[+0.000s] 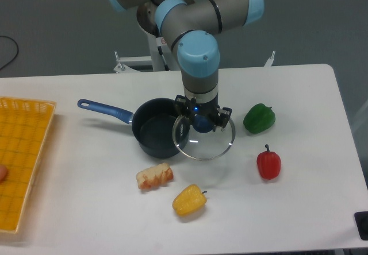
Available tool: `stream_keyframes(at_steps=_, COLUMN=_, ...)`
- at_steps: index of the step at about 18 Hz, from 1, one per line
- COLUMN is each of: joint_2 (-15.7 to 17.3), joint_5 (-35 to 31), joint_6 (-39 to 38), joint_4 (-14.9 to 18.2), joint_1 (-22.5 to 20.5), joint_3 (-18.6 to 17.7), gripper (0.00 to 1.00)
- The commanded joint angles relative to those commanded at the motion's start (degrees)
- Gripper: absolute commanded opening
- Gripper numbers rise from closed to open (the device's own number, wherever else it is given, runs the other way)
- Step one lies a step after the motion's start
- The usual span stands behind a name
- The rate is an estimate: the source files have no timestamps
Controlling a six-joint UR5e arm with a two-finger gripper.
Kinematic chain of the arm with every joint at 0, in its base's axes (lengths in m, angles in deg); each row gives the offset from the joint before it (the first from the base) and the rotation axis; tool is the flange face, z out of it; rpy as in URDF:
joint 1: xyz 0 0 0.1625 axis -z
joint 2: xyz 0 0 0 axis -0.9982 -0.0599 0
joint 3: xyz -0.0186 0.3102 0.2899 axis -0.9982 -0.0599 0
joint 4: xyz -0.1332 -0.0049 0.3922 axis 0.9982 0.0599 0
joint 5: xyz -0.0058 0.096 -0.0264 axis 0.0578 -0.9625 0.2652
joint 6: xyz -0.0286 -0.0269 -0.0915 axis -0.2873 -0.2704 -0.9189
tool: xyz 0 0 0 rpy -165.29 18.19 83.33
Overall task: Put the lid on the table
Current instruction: 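Carry the glass lid away from the saucepan toward the green pepper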
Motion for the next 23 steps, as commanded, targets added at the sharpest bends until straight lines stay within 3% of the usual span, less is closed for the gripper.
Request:
stream_keyframes(at_steps=6, joint_2=-0.17, joint_5=0.00, joint_6=0.79, joint_4=-0.18, joint_1=-0.53, joint_3=0.00, gripper=0.58)
stream_keyframes(at_steps=13, joint_2=-2.46, joint_5=0.26, joint_6=2.10, joint_4=-0.26, joint_1=-2.55, joint_3=2.11, gripper=0.58)
stream_keyframes(at_steps=23, joint_2=-7.20, joint_5=0.26, joint_6=2.55, joint_4=-2.28, joint_1=-2.11, joint_3=2.46, gripper=0.58)
